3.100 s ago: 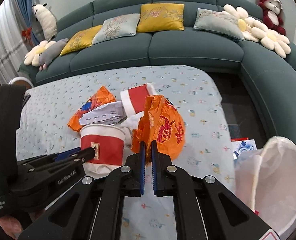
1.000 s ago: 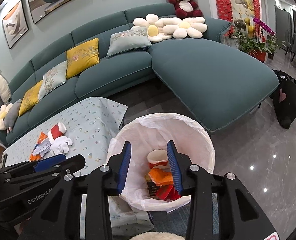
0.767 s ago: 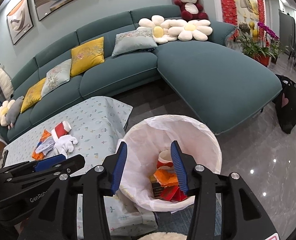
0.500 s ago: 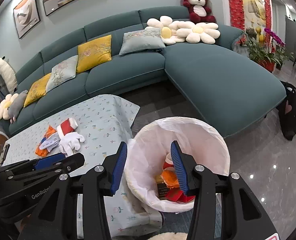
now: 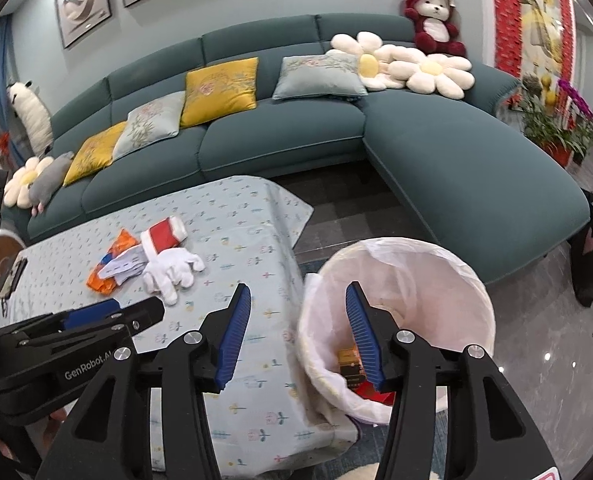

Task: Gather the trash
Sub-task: 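Move both tools back over the table toward the remaining orange bag, then grasp the orange bag with the left gripper while the right grasps the white envelope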

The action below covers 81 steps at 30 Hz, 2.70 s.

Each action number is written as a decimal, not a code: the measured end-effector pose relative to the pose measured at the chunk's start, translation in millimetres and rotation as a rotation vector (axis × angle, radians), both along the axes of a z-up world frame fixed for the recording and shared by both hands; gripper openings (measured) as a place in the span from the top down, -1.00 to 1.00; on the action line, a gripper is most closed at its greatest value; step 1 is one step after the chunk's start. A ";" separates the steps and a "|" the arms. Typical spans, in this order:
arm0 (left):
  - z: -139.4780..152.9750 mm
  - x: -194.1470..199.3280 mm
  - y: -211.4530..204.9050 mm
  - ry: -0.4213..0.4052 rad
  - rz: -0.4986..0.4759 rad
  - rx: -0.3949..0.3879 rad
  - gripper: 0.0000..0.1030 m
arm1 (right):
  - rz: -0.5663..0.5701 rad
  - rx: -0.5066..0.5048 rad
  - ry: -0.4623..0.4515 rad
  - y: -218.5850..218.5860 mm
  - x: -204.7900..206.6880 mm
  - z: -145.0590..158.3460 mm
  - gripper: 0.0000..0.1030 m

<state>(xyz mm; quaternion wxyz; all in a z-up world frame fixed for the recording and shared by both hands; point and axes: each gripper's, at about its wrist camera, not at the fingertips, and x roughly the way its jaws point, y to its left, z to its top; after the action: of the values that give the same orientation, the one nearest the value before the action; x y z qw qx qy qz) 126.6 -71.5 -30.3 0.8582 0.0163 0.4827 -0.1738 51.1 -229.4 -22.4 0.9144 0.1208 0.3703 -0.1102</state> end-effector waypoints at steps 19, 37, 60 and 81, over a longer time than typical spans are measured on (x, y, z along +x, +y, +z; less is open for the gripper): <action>-19.2 40.2 125.0 0.024 0.211 0.022 -0.31 | 0.182 0.000 0.048 102.2 59.4 -5.7 -0.02; -65.1 132.3 231.2 0.093 0.338 0.019 -0.32 | 0.308 0.051 0.130 198.1 165.2 -52.1 -0.01; -137.7 212.2 237.6 0.199 0.221 -0.013 0.80 | 0.348 0.128 0.210 245.9 273.7 -117.1 0.02; -110.0 152.7 231.2 0.160 0.226 -0.031 0.87 | 0.380 0.213 0.212 236.7 231.6 -112.2 0.86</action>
<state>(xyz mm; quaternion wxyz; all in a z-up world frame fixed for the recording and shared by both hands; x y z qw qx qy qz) 279.2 159.7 -140.3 0.8313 -0.0655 0.5454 -0.0844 282.7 7.4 -134.6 0.8569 0.1326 0.4897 0.0915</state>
